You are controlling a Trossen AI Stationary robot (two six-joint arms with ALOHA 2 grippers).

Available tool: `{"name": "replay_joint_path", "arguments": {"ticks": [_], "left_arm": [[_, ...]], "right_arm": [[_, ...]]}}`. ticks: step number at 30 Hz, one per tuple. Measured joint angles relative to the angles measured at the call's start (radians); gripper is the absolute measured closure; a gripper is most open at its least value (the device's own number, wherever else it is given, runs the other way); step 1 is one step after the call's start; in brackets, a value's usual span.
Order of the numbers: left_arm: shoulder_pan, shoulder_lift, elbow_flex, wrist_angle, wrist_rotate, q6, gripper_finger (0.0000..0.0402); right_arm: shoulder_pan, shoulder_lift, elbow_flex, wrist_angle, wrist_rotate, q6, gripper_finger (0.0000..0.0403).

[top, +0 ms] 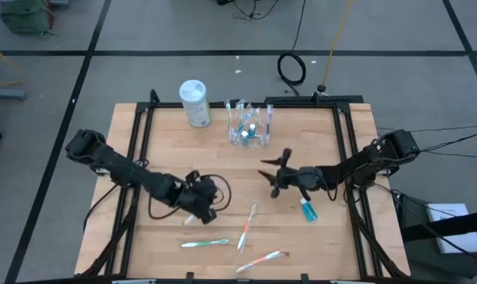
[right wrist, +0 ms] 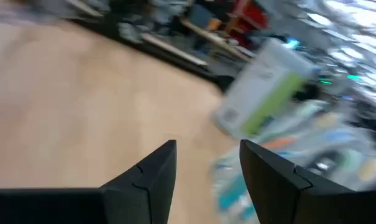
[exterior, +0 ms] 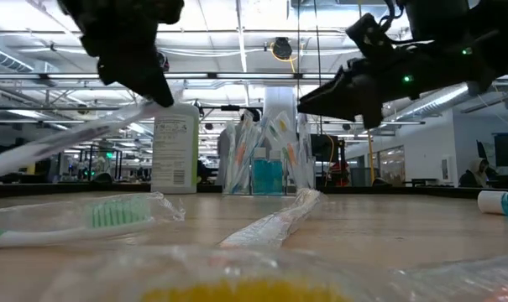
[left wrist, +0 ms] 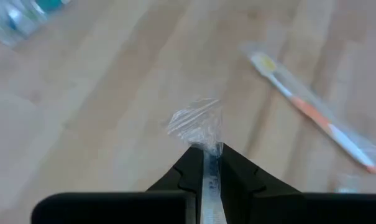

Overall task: Pick & Place toothbrushing station
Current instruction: Put the violet toothbrush into the transparent organizer

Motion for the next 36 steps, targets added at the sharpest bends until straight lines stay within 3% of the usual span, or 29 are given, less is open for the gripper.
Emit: {"name": "replay_joint_path", "arguments": {"ticks": [9, 15, 21, 32, 36], "left_arm": [[0.115, 0.000, 0.006, 0.017, -0.146, 0.219, 0.0361], [0.178, 0.000, 0.006, 0.260, -0.264, 0.462, 0.0360], [0.245, 0.000, 0.006, 0.515, -0.264, 0.672, 0.0360], [0.393, 0.000, 0.007, 0.671, -0.260, 0.740, 0.0360], [0.448, -0.001, 0.007, 0.791, -0.260, 0.833, 0.0360]], "right_arm": [[0.023, 0.000, 0.000, -0.155, -0.142, 0.102, 0.0232], [0.021, 0.000, 0.000, -0.145, -0.140, 0.120, 0.0232], [0.021, 0.000, 0.000, -0.143, -0.140, 0.121, 0.0232], [0.021, 0.000, 0.000, -0.142, -0.140, 0.121, 0.0232], [0.021, 0.000, 0.000, -0.142, -0.140, 0.121, 0.0232]]}}
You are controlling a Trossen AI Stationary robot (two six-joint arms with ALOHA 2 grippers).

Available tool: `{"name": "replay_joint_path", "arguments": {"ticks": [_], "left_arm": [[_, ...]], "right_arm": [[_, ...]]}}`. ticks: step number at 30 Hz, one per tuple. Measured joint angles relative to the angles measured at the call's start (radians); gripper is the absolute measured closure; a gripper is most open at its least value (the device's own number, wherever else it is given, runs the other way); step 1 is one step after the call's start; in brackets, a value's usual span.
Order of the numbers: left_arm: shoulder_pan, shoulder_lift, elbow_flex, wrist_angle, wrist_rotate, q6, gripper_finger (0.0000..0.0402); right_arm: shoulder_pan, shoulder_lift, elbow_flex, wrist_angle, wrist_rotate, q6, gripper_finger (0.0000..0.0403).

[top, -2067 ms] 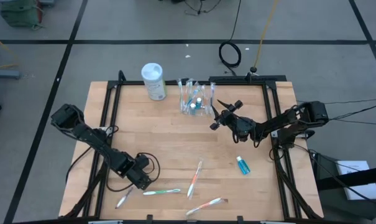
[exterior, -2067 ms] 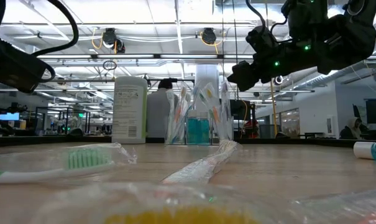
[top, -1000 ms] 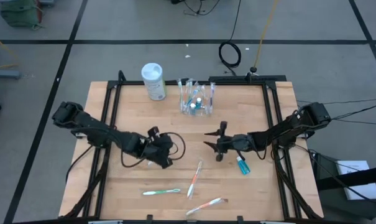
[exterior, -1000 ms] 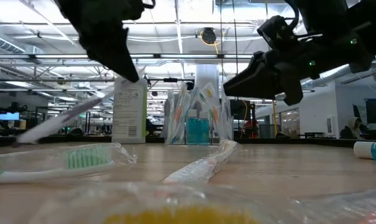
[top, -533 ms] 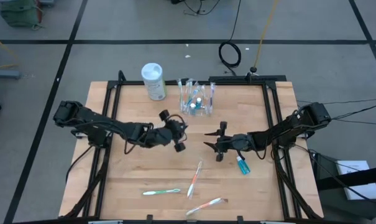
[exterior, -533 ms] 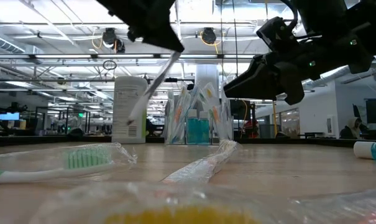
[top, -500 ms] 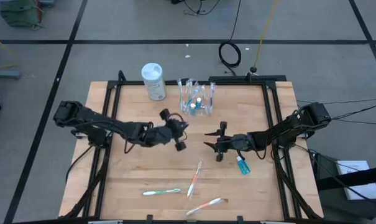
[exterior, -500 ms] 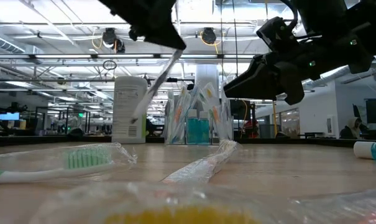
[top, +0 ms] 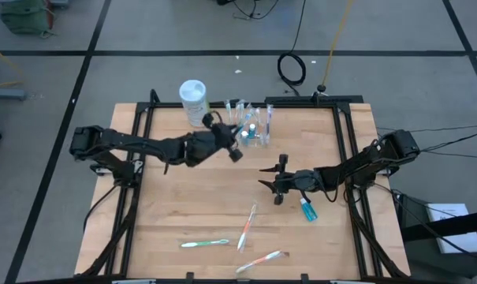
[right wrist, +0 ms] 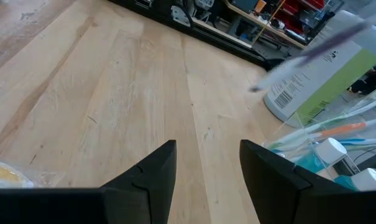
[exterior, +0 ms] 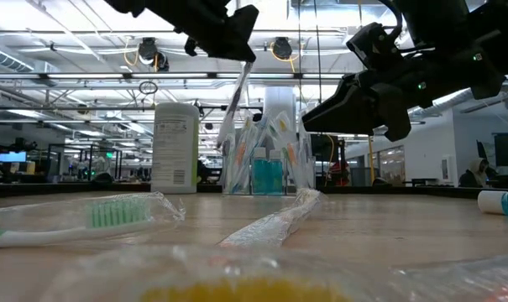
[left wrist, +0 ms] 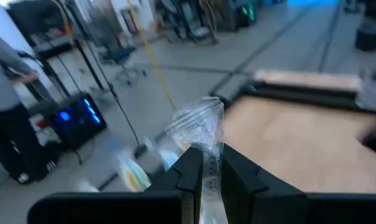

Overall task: Pick & Place toothbrushing station
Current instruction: Put the violet toothbrush into the transparent organizer

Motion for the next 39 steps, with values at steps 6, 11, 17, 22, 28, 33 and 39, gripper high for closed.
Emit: {"name": "replay_joint_path", "arguments": {"ticks": [6, 11, 17, 22, 28, 33, 39], "left_arm": [[0.093, -0.001, 0.000, 0.224, 0.087, 0.092, 0.0360], [0.185, -0.001, 0.000, 0.258, 0.222, 0.056, 0.0360], [0.277, 0.016, 0.001, 0.201, 0.229, -0.024, 0.0360], [0.321, 0.088, 0.001, 0.236, 0.245, -0.041, 0.0360], [0.324, 0.205, 0.000, 0.266, 0.226, -0.128, 0.0360], [0.304, 0.217, 0.000, 0.173, 0.206, -0.126, 0.0360], [0.285, 0.213, 0.000, 0.113, 0.147, -0.137, 0.0360]], "right_arm": [[0.000, 0.000, 0.000, 0.000, 0.000, 0.000, 0.0232], [0.000, 0.000, 0.000, 0.000, 0.000, 0.000, 0.0232], [0.000, 0.000, 0.000, 0.000, 0.000, 0.000, 0.0232], [0.000, 0.000, 0.000, 0.000, 0.000, 0.000, 0.0232], [0.000, 0.000, -0.001, 0.002, 0.000, 0.000, 0.0232], [0.000, 0.000, -0.001, -0.003, 0.000, 0.000, 0.0232], [0.000, 0.000, -0.001, -0.004, 0.000, 0.000, 0.0232]]}}
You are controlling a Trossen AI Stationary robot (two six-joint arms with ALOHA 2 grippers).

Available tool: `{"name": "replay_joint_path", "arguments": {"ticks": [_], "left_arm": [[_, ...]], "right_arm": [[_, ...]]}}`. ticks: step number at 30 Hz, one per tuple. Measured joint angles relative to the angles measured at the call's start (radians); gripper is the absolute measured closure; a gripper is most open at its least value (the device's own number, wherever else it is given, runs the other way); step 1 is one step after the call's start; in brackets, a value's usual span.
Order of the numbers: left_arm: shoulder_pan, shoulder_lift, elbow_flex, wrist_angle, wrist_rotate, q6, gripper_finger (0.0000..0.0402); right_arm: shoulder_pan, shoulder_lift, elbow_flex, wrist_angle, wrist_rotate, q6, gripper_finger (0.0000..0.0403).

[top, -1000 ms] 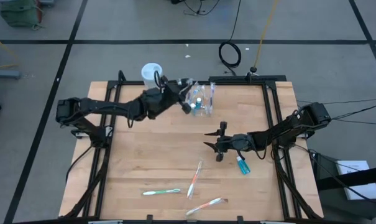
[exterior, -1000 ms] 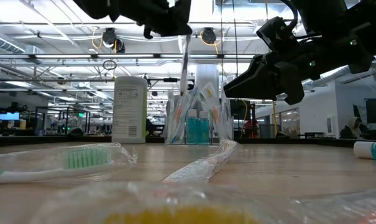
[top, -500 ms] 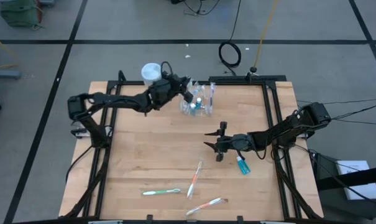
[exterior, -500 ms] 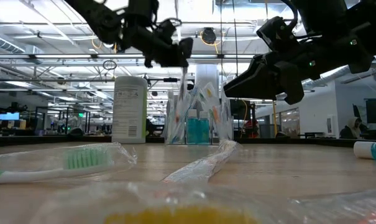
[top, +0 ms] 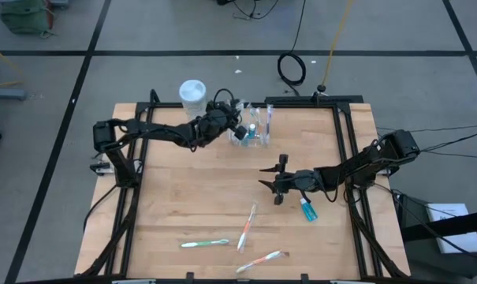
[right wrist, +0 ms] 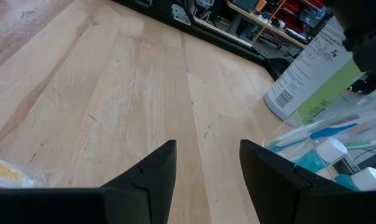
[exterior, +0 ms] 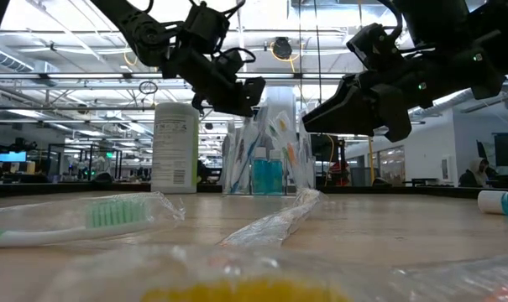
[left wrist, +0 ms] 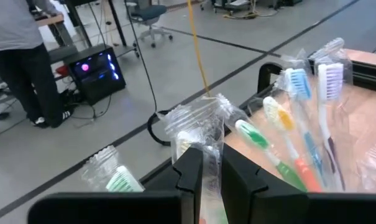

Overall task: Pick & Place toothbrushing station
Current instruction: Put the violet toothbrush into the transparent organizer, then put the orange toothbrush into the transparent organizer

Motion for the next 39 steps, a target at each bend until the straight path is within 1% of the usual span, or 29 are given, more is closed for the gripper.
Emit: {"name": "replay_joint_path", "arguments": {"ticks": [5, 10, 17, 20, 27, 30, 34, 37, 39], "left_arm": [[0.001, 0.000, 0.000, -0.003, -0.001, -0.003, 0.0360], [0.000, 0.000, 0.000, -0.005, -0.001, 0.078, 0.0360], [0.001, 0.000, 0.001, -0.024, -0.002, 0.075, 0.0353], [0.002, 0.000, 0.001, -0.033, -0.005, 0.073, 0.0328], [-0.006, 0.000, -0.001, -0.050, -0.043, 0.073, 0.0237], [-0.022, -0.015, -0.001, -0.058, -0.052, 0.073, 0.0208], [-0.057, -0.067, -0.001, -0.081, -0.137, 0.085, 0.0188], [-0.090, -0.119, -0.001, -0.135, -0.206, 0.107, 0.0184], [-0.119, -0.163, -0.001, -0.181, -0.223, 0.113, 0.0183]], "right_arm": [[0.000, 0.000, 0.000, 0.000, 0.000, 0.000, 0.0232], [0.000, 0.000, 0.000, 0.000, 0.000, 0.000, 0.0232], [0.000, 0.000, 0.000, 0.000, 0.000, 0.000, 0.0232], [0.000, 0.000, 0.000, 0.000, 0.000, 0.000, 0.0232], [0.000, 0.000, 0.000, 0.000, 0.000, 0.000, 0.0232], [0.000, 0.000, 0.000, 0.000, 0.000, 0.000, 0.0232], [0.000, 0.000, 0.000, -0.001, 0.000, 0.000, 0.0232], [0.000, 0.000, 0.000, -0.001, 0.000, 0.000, 0.0232], [0.000, 0.000, 0.000, -0.002, 0.000, 0.000, 0.0232]]}}
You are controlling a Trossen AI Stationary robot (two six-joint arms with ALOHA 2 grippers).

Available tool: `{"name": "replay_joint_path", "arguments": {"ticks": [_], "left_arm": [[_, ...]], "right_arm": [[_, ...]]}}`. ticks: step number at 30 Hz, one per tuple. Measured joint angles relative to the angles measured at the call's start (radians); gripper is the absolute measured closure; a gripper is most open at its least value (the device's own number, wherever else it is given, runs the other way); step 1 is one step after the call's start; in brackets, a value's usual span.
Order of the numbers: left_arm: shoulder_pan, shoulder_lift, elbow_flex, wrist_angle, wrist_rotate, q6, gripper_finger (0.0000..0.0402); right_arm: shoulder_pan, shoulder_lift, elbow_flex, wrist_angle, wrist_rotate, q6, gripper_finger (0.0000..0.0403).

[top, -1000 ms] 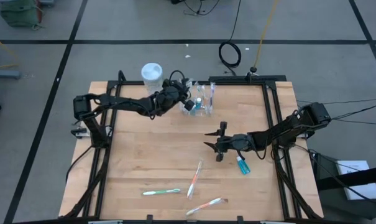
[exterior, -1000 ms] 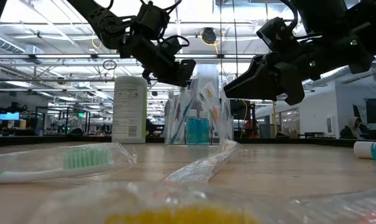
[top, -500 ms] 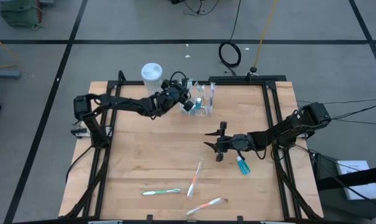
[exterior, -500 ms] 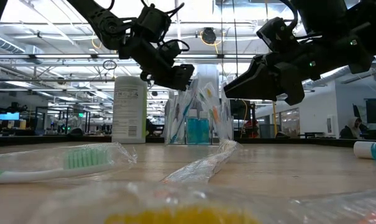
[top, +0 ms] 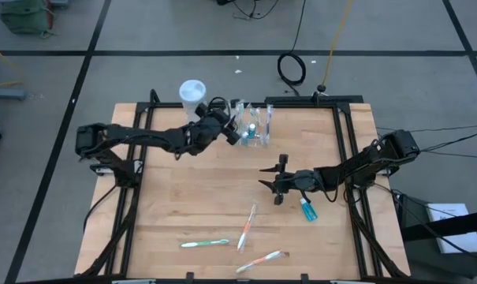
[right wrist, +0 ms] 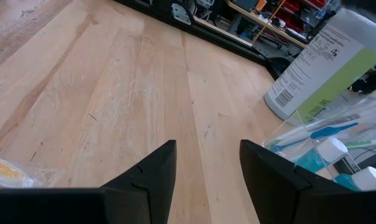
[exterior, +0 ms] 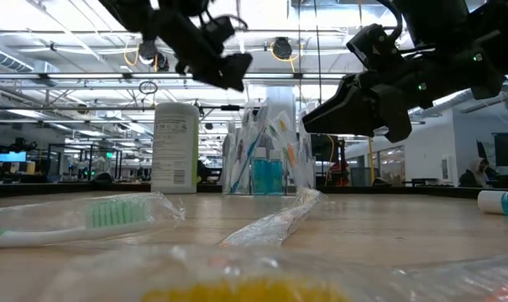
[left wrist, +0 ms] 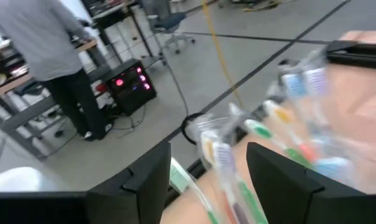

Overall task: Pick & Place toothbrushing station
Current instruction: Put the orange toothbrush into the transparent organizer

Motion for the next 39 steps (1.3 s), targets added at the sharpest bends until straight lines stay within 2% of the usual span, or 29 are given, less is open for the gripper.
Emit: {"name": "replay_joint_path", "arguments": {"ticks": [8, 15, 20, 23, 28, 31, 34, 37, 39], "left_arm": [[-0.129, -0.152, 0.000, -0.217, -0.002, 0.000, 0.0183], [-0.227, -0.225, 0.000, -0.405, -0.005, 0.004, 0.0183], [-0.274, -0.262, -0.001, -0.465, -0.105, -0.085, 0.0183], [-0.288, -0.274, 0.003, -0.449, -0.146, -0.074, 0.0183], [-0.302, -0.289, 0.002, -0.451, -0.150, -0.077, 0.0183], [-0.302, -0.287, 0.000, -0.459, -0.149, -0.090, 0.0183], [-0.303, -0.288, 0.000, -0.462, -0.149, -0.094, 0.0183], [-0.303, -0.287, 0.000, -0.473, -0.147, -0.094, 0.0183], [-0.303, -0.287, 0.000, -0.470, -0.148, -0.098, 0.0183]], "right_arm": [[0.000, 0.000, 0.000, 0.000, 0.000, 0.000, 0.0232], [0.000, 0.000, 0.000, 0.004, 0.000, 0.000, 0.0232], [0.000, 0.000, 0.001, 0.027, -0.013, 0.052, 0.0232], [-0.001, 0.000, 0.001, 0.023, -0.139, -0.012, 0.0232], [-0.002, 0.000, 0.006, 0.076, -0.561, -0.039, 0.0232], [-0.002, -0.001, 0.053, 0.027, -0.731, -0.012, 0.0232], [0.008, 0.000, 0.125, -0.148, -0.751, 0.029, 0.0232], [0.012, 0.032, 0.212, -0.313, -0.667, -0.005, 0.0232], [0.010, 0.067, 0.246, -0.389, -0.653, -0.019, 0.0232]]}}
